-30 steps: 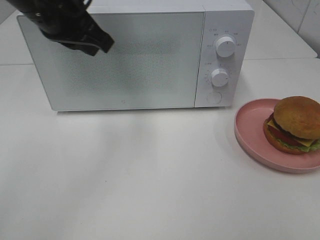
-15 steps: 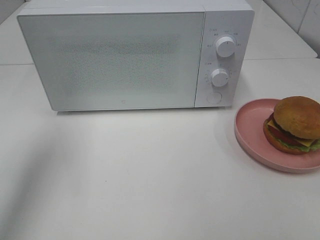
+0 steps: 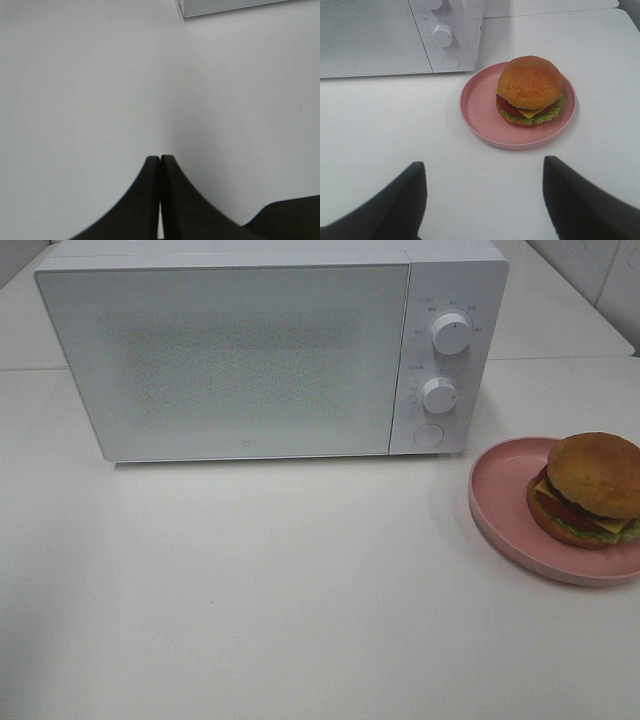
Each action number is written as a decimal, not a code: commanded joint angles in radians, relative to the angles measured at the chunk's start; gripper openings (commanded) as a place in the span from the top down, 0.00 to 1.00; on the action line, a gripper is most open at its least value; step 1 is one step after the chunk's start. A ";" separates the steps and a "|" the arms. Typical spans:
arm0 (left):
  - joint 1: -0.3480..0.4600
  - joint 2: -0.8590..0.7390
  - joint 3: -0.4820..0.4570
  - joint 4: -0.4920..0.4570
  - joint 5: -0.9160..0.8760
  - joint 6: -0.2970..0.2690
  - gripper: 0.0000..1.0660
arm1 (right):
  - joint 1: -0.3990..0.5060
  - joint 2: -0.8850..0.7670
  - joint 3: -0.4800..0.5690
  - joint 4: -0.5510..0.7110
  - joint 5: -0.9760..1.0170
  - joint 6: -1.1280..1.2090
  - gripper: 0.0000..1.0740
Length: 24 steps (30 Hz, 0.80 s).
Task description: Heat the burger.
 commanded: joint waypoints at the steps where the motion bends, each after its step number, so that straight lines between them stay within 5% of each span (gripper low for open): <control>1: 0.004 -0.170 0.057 -0.016 0.050 -0.012 1.00 | 0.000 -0.026 0.001 -0.003 -0.013 -0.006 0.41; 13: 0.004 -0.575 0.170 -0.058 0.055 -0.001 1.00 | 0.000 -0.026 0.001 -0.003 -0.013 -0.006 0.41; 24: 0.004 -0.602 0.198 -0.158 0.020 0.102 1.00 | 0.000 -0.025 0.001 -0.003 -0.012 -0.006 0.41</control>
